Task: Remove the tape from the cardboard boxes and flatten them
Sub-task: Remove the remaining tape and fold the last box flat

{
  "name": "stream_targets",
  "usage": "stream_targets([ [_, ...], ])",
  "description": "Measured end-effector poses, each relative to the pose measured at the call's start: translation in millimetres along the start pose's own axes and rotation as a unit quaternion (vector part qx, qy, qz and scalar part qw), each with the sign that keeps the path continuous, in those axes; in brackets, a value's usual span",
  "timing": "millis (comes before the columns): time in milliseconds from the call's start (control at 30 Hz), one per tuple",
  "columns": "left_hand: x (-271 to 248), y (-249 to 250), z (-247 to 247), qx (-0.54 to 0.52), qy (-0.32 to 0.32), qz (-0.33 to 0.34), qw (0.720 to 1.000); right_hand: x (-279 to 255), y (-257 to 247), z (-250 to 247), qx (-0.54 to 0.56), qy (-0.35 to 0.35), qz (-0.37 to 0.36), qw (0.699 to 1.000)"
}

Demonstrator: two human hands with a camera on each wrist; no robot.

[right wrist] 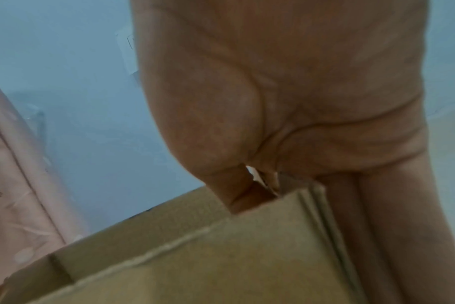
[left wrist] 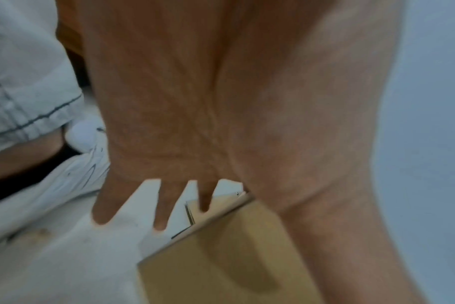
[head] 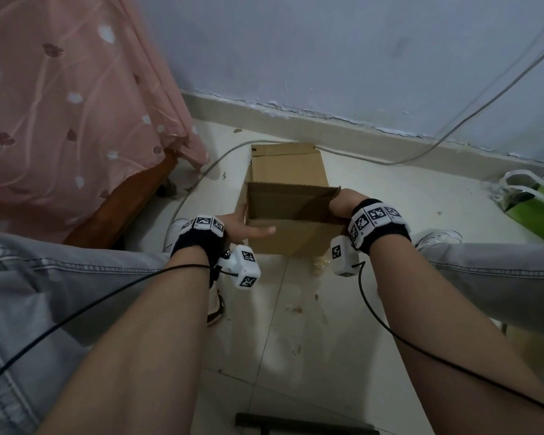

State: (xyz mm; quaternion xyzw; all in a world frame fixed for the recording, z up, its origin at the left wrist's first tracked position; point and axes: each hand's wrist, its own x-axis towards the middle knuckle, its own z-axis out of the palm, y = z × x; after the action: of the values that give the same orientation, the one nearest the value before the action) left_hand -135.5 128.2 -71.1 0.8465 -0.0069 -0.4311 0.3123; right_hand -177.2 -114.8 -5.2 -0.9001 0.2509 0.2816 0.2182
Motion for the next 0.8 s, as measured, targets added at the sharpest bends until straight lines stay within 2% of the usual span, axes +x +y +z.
stream_targets([
  [100,-14.2,1.7,-6.2,0.023,0.027,0.070,0.997,0.0,2.6,-9.4,0.016,-0.025,-0.010,1.000],
  [233,-17.1,-2.7,-8.3,-0.040,0.060,0.097,0.993,-1.3,8.6,-18.7,0.068,-0.075,-0.009,0.995],
  [300,-17.2,-5.1,-12.1,-0.071,0.067,0.092,0.991,4.5,15.4,-16.2,0.138,-0.087,-0.016,0.986],
  [433,-18.8,-8.7,-14.6,-0.179,0.100,0.082,0.975,6.5,28.2,0.4,0.357,-0.123,-0.024,0.926],
  [500,-21.1,-10.3,-11.1,-0.244,0.080,0.068,0.964,4.8,36.6,15.1,0.416,-0.173,-0.040,0.892],
  [567,-24.1,-11.0,-5.6,-0.293,0.053,0.049,0.954,4.8,46.9,33.5,0.430,-0.216,-0.042,0.876],
  [633,-24.5,-12.9,-1.6,-0.329,0.047,0.027,0.943,3.9,54.7,51.5,0.410,-0.245,-0.038,0.878],
  [667,-24.8,-13.5,0.5,-0.345,0.043,0.019,0.937,3.0,56.4,58.4,0.410,-0.250,-0.035,0.876],
  [800,-20.2,-16.7,7.2,-0.344,0.063,0.029,0.936,11.2,60.1,65.6,0.490,-0.241,-0.031,0.837],
])
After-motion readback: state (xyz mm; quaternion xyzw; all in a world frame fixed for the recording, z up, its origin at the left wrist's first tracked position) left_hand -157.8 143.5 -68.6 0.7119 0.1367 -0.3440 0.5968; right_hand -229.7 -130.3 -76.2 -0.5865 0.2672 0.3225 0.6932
